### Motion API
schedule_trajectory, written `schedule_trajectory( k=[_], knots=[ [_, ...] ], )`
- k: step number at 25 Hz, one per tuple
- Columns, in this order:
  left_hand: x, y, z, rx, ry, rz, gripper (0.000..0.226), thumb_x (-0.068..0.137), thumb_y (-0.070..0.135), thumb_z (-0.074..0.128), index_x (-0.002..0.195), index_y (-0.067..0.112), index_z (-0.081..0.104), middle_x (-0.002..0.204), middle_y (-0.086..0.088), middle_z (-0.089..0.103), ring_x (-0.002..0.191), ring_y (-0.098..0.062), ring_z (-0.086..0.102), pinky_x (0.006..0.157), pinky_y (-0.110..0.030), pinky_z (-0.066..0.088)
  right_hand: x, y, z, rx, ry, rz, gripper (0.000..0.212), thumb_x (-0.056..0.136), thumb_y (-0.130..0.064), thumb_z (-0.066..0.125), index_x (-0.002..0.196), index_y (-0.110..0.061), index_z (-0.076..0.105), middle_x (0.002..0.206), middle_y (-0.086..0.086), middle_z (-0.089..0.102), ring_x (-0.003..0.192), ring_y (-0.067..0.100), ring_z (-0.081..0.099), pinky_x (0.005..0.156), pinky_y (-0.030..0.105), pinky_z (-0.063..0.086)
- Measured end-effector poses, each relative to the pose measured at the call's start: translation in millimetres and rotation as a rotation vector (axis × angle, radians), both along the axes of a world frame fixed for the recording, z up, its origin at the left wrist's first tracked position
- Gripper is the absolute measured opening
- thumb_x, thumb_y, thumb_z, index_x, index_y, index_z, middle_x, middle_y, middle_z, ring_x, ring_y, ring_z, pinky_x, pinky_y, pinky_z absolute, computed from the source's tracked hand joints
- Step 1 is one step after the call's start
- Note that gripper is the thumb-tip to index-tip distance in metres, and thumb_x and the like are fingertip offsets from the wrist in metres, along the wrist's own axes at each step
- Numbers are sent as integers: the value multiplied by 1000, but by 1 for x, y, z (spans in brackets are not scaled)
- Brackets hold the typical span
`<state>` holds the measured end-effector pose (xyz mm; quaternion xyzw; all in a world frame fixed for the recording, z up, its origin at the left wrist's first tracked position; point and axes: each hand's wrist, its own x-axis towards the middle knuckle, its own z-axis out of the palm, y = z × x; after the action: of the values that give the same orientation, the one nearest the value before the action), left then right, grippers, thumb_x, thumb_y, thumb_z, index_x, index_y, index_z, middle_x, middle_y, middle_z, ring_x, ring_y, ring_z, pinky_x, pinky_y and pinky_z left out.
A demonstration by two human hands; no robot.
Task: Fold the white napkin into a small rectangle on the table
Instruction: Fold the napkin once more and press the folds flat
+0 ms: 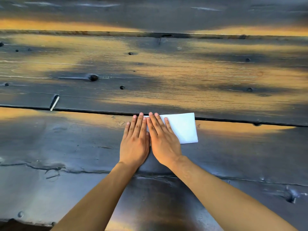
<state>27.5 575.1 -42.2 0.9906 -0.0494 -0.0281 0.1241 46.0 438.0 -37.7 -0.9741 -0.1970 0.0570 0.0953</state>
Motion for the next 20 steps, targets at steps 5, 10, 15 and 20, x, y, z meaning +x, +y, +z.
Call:
schedule_trajectory(
  k=[5,10,15,20],
  knots=[
    [0,-2,2,36,15,-16,58,103,24,24,156,3,27,167,-10,20,155,-30,17,124,-47,16,5,-41,3,-77,46,-56,76,101,-56,25,159,-10,9,168,5,4,156,21,1,126,46,7],
    [0,-3,3,53,24,-12,57,104,25,22,158,5,22,168,-9,17,156,-29,13,124,-45,12,6,-96,7,-165,74,-155,79,101,-58,16,158,-5,6,168,10,-1,155,23,-3,125,47,5],
    [0,-4,5,60,46,-7,58,105,27,21,159,6,18,168,-9,15,156,-28,10,124,-43,8,12,-67,26,-97,63,-244,73,101,-49,16,157,-2,9,166,15,5,155,30,-2,124,51,0],
    [-1,-3,4,30,29,0,58,103,25,27,156,2,27,166,-12,22,155,-30,18,123,-44,13,22,-3,24,29,103,-44,65,101,-41,11,159,-10,11,168,6,4,155,28,-4,126,49,5]
  ],
)
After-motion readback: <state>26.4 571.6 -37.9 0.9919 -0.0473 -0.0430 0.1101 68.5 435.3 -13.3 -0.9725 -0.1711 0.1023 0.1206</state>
